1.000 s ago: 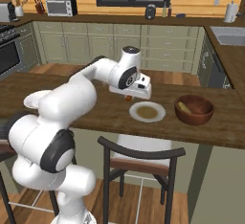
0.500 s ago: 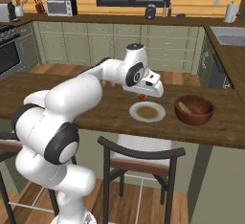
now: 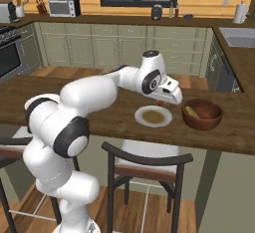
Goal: Pick the chicken drumstick and potato from their plates and place them in the bowl. Then put the bowl in the fridge.
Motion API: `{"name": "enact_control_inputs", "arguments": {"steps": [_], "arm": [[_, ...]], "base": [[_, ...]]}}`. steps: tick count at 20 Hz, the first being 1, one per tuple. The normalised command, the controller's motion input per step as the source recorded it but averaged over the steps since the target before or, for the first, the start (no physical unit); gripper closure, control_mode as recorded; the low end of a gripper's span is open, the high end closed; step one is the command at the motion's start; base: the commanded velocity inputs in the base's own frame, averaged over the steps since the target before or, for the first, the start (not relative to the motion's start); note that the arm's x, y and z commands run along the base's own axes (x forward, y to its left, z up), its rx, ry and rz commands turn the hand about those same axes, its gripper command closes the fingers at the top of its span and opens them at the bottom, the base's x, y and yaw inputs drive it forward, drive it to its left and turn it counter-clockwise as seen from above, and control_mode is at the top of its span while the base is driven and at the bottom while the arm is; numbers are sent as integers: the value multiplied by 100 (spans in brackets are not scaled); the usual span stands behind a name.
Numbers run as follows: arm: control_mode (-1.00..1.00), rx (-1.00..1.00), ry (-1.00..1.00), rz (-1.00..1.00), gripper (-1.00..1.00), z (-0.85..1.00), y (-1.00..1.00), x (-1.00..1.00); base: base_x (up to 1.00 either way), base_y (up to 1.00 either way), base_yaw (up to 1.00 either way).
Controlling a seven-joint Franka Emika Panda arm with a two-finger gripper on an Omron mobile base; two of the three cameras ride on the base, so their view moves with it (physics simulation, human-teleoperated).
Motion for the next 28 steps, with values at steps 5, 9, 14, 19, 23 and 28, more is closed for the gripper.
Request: {"name": "enact_control_inputs", "arguments": {"steps": [5, 9, 14, 19, 23, 28], "arm": [[-100, 0, 0, -3, 100, -3, -64, 34], [-100, 1, 0, 0, 100, -11, -66, 38], [-100, 0, 0, 0, 100, -31, -44, 46], [-100, 0, 0, 0, 100, -34, -31, 45], [-100, 1, 0, 0, 100, -26, -15, 45], [-100, 1, 0, 0, 100, -36, -8, 48]], "base": [[0, 0, 0], [0, 0, 0], [0, 0, 0], [0, 0, 0], [0, 0, 0], [0, 0, 0]]}}
